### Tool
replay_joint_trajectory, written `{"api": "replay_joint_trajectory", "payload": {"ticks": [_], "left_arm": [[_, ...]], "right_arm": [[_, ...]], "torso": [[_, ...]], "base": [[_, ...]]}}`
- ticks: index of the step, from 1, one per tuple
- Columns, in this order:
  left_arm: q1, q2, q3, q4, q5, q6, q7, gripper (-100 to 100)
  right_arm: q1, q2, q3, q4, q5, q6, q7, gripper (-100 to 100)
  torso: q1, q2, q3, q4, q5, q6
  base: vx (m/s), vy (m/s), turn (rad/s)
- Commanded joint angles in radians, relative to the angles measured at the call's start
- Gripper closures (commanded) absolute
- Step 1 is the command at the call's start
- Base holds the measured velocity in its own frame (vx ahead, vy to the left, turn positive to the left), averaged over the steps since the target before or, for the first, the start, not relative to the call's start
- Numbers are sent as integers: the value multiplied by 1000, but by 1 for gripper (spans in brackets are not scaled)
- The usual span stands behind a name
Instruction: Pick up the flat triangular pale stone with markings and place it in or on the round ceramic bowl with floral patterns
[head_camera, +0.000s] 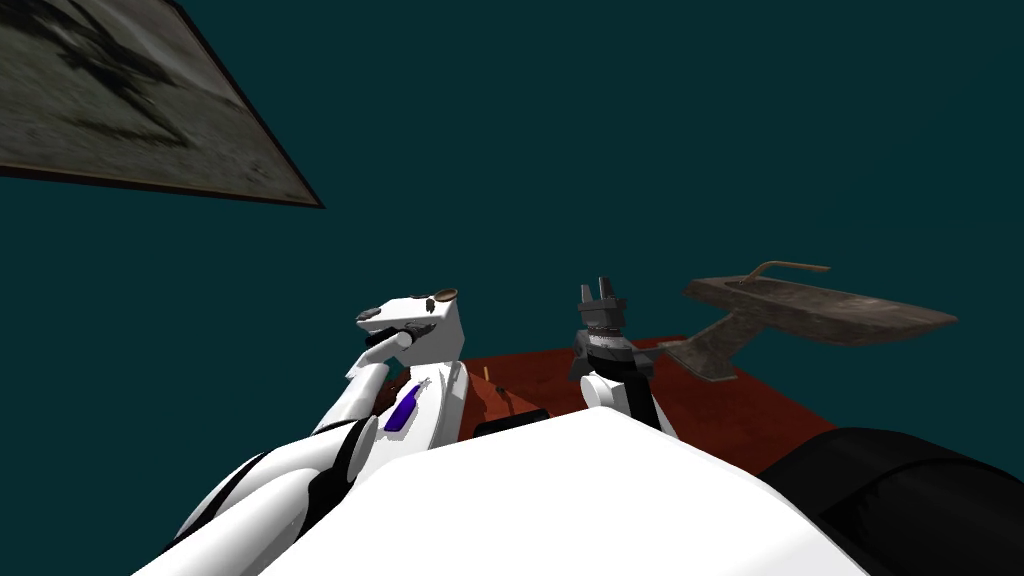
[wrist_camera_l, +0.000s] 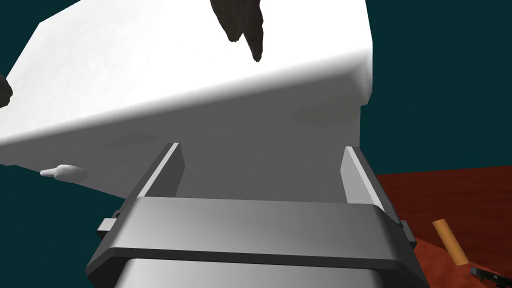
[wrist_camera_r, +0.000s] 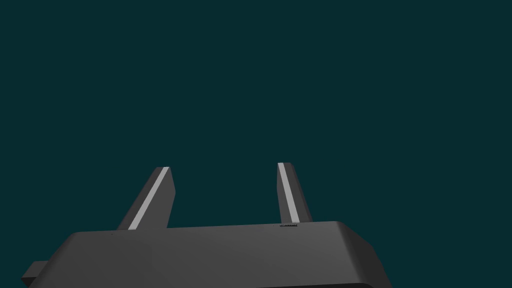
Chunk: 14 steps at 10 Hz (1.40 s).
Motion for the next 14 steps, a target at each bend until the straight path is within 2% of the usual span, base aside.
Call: {"api": "replay_joint_trajectory", "payload": {"ticks": [1, 2, 3, 4, 5, 7, 8, 10, 11, 14], "left_arm": [[-30, 9, 2, 45, 16, 17, 11, -100], [-68, 23, 3, 75, 41, 32, 22, -100], [-73, 23, 3, 95, 41, 32, 22, -100], [-113, 37, 4, 129, 65, 46, 32, -100], [-113, 37, 4, 142, 65, 46, 32, -100], [-184, 66, 5, 210, 110, 70, 49, -100], [-189, 66, 5, 229, 110, 70, 49, -100], [-254, 94, 6, 295, 149, 91, 63, -100], [-254, 94, 6, 302, 149, 91, 63, -100], [-326, 126, 7, 381, 193, 113, 78, -100]], "right_arm": [[0, 0, 0, 0, 0, 0, 0, 0], [0, 0, 0, 0, 0, 0, 0, 0], [0, 0, 0, 0, 0, 0, 0, 0], [0, 0, 0, 0, 0, 0, 0, 0], [0, 0, 0, 0, 0, 0, 0, 0], [0, 0, 0, 0, 0, 0, 0, 0], [0, 0, 0, 0, 0, 0, 0, 0], [0, 0, 0, 0, 0, 0, 0, 0], [0, 0, 0, 0, 0, 0, 0, 0], [0, 0, 0, 0, 0, 0, 0, 0]], "torso": [[0, 0, 0, 0, 0, 0], [0, 0, 0, 0, 0, 0], [0, 0, 0, 0, 0, 0], [0, 0, 0, 0, 0, 0], [0, 0, 0, 0, 0, 0], [0, 0, 0, 0, 0, 0], [0, 0, 0, 0, 0, 0], [0, 0, 0, 0, 0, 0], [0, 0, 0, 0, 0, 0], [0, 0, 0, 0, 0, 0]], "base": [[7, 4, -23], [7, 3, -29], [7, 3, -17], [7, 2, -26], [7, 3, -21], [8, 3, -40], [11, 5, -21], [9, 5, -30], [8, 6, -18], [6, 7, -23]]}}
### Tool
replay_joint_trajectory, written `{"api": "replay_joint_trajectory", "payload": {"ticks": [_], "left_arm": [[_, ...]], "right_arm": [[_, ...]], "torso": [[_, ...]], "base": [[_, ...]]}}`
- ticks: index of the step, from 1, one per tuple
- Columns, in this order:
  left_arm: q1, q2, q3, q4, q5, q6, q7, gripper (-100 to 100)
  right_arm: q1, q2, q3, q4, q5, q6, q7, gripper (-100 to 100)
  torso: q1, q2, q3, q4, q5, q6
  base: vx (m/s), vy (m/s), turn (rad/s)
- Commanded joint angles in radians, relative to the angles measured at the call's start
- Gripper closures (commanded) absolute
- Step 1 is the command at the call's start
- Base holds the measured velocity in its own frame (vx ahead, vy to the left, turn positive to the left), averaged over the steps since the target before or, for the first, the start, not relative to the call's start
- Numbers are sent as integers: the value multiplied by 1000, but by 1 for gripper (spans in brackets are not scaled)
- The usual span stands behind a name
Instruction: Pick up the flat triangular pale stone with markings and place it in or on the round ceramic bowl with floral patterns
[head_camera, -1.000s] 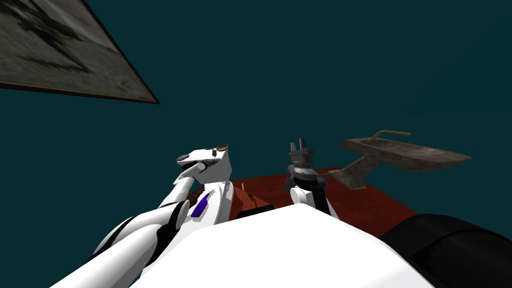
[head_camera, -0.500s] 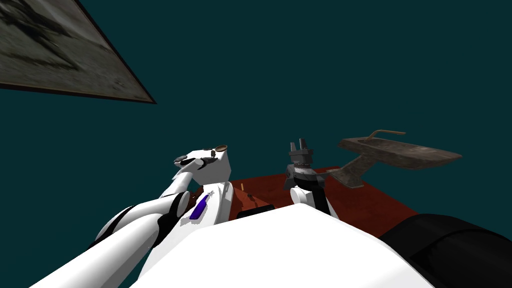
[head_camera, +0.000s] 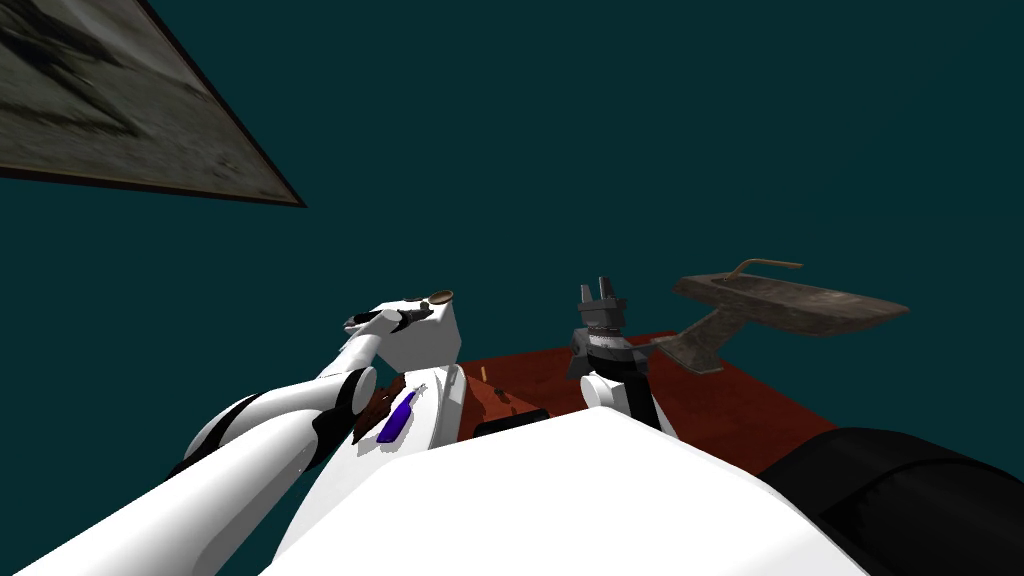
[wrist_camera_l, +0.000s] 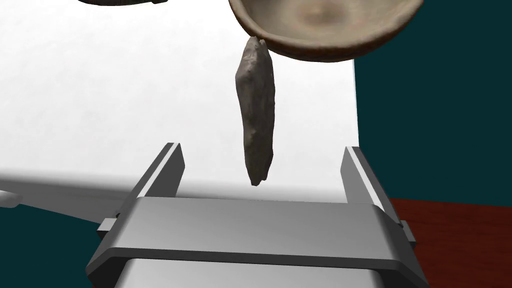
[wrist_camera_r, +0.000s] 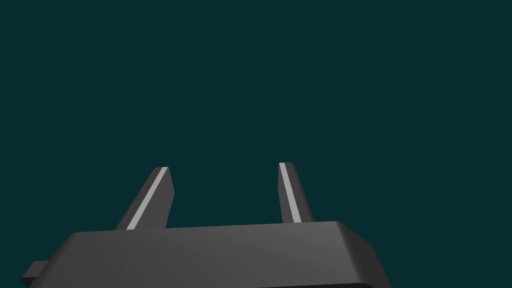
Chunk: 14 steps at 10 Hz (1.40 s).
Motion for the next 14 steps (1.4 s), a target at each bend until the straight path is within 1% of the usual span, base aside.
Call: {"api": "replay_joint_trajectory", "payload": {"ticks": [1, 2, 3, 4, 5, 6, 10, 11, 12, 13, 14], "left_arm": [[-39, 16, -1, 35, 19, 15, 19, -100], [-51, 21, 0, 48, 26, 19, 22, -100], [-36, 15, -1, 29, 16, 16, 23, -100], [-37, 16, -1, 30, 17, 17, 26, 0], [-37, 16, -1, 30, 17, 17, 25, -100], [-37, 16, -1, 30, 17, 17, 25, 100], [-37, 16, -1, 30, 17, 17, 26, 100], [-37, 16, -1, 30, 17, 17, 26, 0], [-37, 16, -1, 30, 17, 17, 26, 100], [-37, 16, -1, 30, 17, 17, 26, 0], [-57, 24, 31, 37, -13, 34, 22, 100]], "right_arm": [[0, 0, 0, 0, 0, 0, 0, 0], [0, 0, 0, 0, 0, 0, 0, 0], [0, 0, 0, 0, 0, 0, 0, 0], [0, 0, 0, 0, 0, 0, 0, 0], [0, 0, 0, 0, 0, 0, 0, 0], [0, 0, 0, 0, 0, 0, 0, 0], [0, 0, 0, 0, 0, 0, 0, 0], [0, 0, 0, 0, 0, 0, 0, 0], [0, 0, 0, 0, 0, 0, 0, 0], [0, 0, 0, 0, 0, 0, 0, 0], [0, 0, 0, 0, 0, 0, 0, 0]], "torso": [[0, 0, 0, 0, 0, 0], [0, 0, 0, 0, 0, 0], [0, 0, 0, 0, 0, 0], [0, 0, 0, 0, 0, 0], [0, 0, 0, 0, 0, 0], [0, 1, 0, 0, 0, 0], [-1, 0, 0, 0, 0, 0], [-1, 0, 0, 0, 0, 0], [-1, 0, 0, 0, 0, 0], [-1, 0, 0, 0, 0, 0], [-1, 0, 0, 0, 0, 0]], "base": [[8, 16, -29], [10, 17, -16], [5, 7, -3], [0, 0, 0], [0, 0, 0], [0, 0, 0], [0, 0, 0], [0, 0, 0], [0, 0, 0], [0, 0, 0], [39, -25, -28]]}}
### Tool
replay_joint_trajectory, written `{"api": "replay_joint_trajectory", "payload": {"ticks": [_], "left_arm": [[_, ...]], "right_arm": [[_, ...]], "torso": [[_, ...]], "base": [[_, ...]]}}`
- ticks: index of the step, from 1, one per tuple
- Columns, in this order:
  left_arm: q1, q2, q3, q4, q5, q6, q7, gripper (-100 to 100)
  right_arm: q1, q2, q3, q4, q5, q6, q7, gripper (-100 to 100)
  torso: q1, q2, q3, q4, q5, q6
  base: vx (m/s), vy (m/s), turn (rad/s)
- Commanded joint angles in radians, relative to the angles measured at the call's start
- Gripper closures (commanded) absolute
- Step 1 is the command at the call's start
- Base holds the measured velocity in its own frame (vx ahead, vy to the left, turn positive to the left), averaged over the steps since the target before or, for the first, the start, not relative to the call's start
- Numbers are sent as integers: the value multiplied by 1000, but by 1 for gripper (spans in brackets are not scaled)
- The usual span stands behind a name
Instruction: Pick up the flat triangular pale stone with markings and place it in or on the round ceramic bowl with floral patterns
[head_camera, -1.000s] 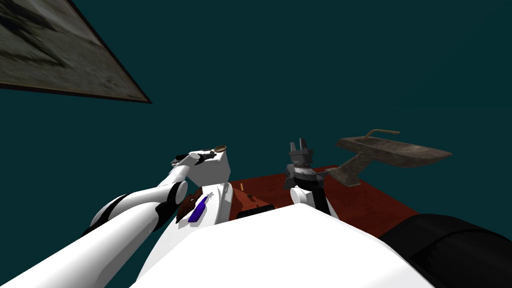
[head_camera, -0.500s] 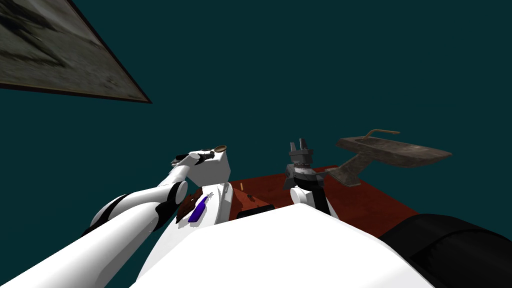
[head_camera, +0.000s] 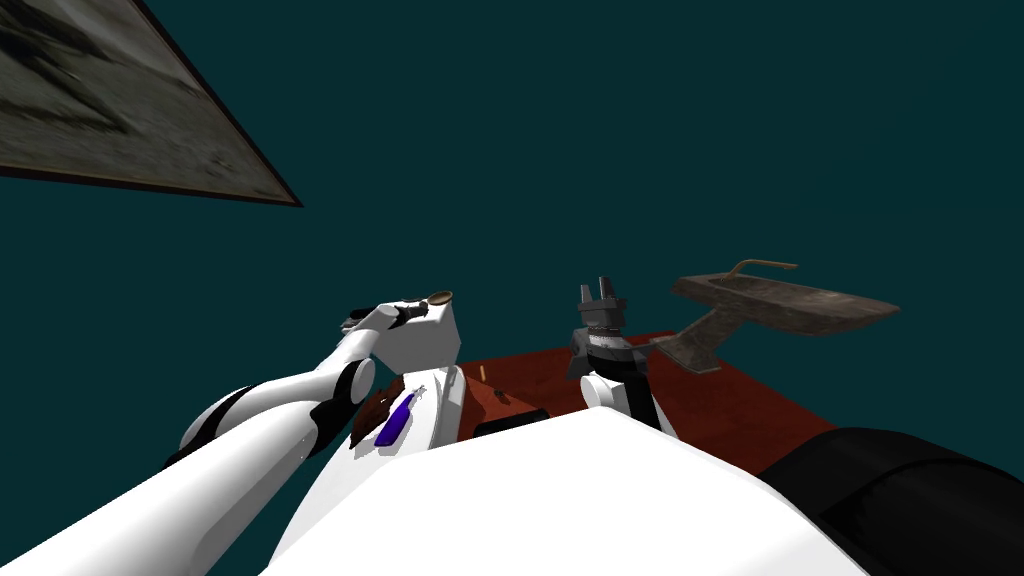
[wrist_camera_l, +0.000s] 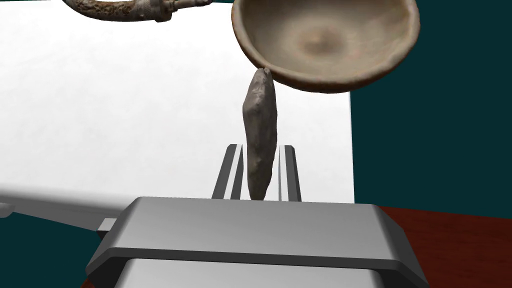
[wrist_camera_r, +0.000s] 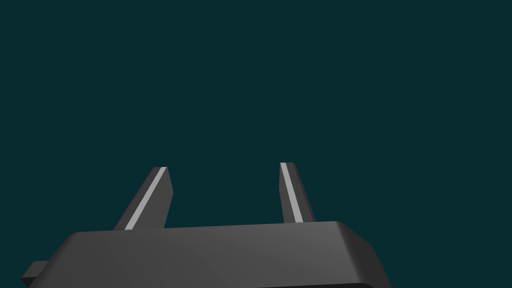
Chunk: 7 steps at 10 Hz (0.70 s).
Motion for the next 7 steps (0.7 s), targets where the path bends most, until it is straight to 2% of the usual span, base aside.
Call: {"api": "replay_joint_trajectory", "payload": {"ticks": [1, 3, 7], "left_arm": [[-1, 5, 20, -24, -34, 20, 16, 100], [-1, 5, 20, -24, -34, 20, 16, 100], [-53, 27, 105, -4, -118, 64, 3, 100]], "right_arm": [[0, 0, 0, 0, 0, 0, 0, 0], [0, 0, 0, 0, 0, 0, 0, 0], [0, 0, 0, 0, 0, 0, 0, 0]], "torso": [[0, 0, 0, 0, 0, 0], [-1, -1, -1, -1, 0, 0], [-3, -2, -1, -1, -1, 1]], "base": [[64, -34, -29], [29, -14, -2], [61, -35, -21]]}}
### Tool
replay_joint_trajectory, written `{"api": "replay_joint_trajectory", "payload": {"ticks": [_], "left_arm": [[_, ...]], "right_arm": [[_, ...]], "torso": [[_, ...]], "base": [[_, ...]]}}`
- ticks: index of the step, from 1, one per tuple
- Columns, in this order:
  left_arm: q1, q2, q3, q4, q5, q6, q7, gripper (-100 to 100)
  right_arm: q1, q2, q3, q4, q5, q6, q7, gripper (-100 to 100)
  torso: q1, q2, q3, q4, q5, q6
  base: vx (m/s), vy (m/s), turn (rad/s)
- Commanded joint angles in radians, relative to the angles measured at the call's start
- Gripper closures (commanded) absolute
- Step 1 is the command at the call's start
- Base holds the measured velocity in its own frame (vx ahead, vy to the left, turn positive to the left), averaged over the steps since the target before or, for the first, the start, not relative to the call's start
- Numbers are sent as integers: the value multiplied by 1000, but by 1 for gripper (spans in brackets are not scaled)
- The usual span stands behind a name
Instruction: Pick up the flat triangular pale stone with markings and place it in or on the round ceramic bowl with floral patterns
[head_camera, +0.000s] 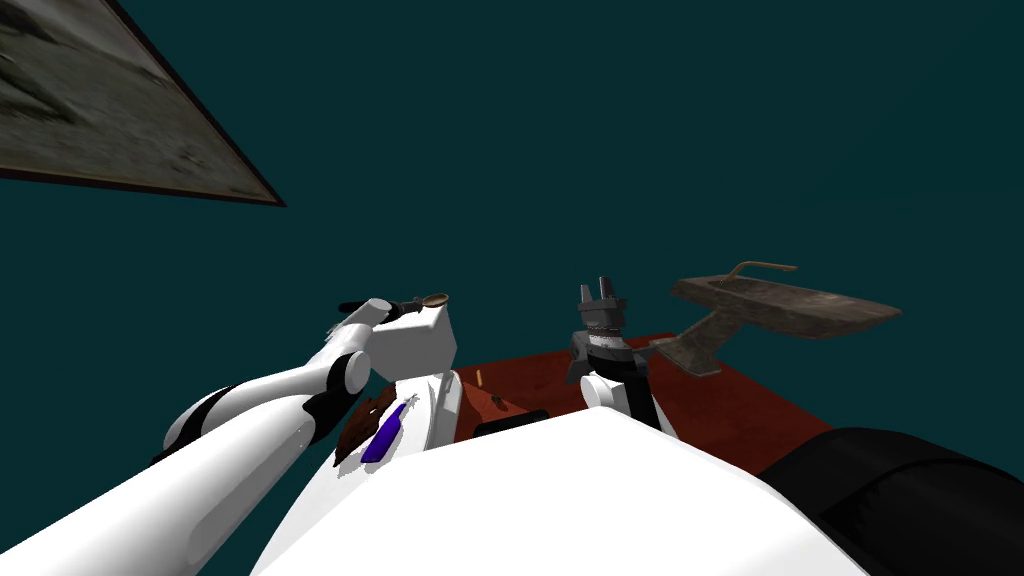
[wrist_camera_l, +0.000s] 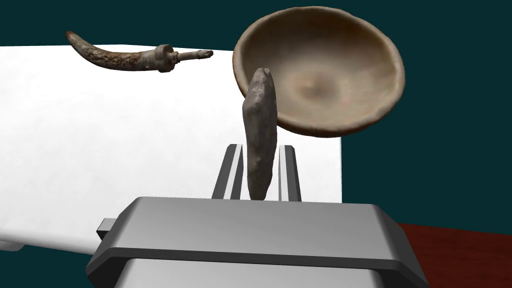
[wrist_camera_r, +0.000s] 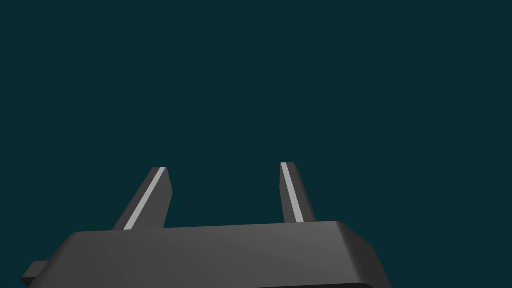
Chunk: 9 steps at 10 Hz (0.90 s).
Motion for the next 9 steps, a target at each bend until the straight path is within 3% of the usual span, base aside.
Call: {"api": "replay_joint_trajectory", "payload": {"ticks": [1, 6, 7, 9], "left_arm": [[-19, 7, 33, 5, -30, 17, -8, 100], [-74, 30, 123, 25, -120, 64, -21, 100], [-74, 30, 123, 25, -120, 64, -21, 100], [-101, 40, 169, 36, -166, 87, -28, 100]], "right_arm": [[0, 0, 0, 0, 0, 0, 0, 0], [0, 0, 0, 0, 0, 0, 0, 0], [0, 0, 0, 0, 0, 0, 0, 0], [0, 0, 0, 0, 0, 0, 0, 0]], "torso": [[0, 0, 0, 0, 0, 0], [-5, -19, -11, -4, 0, 15], [-4, -22, -13, -5, 0, 16], [-4, -24, -15, -6, 1, 17]], "base": [[69, -32, -22], [69, -40, -30], [58, -26, -18], [76, -35, -40]]}}
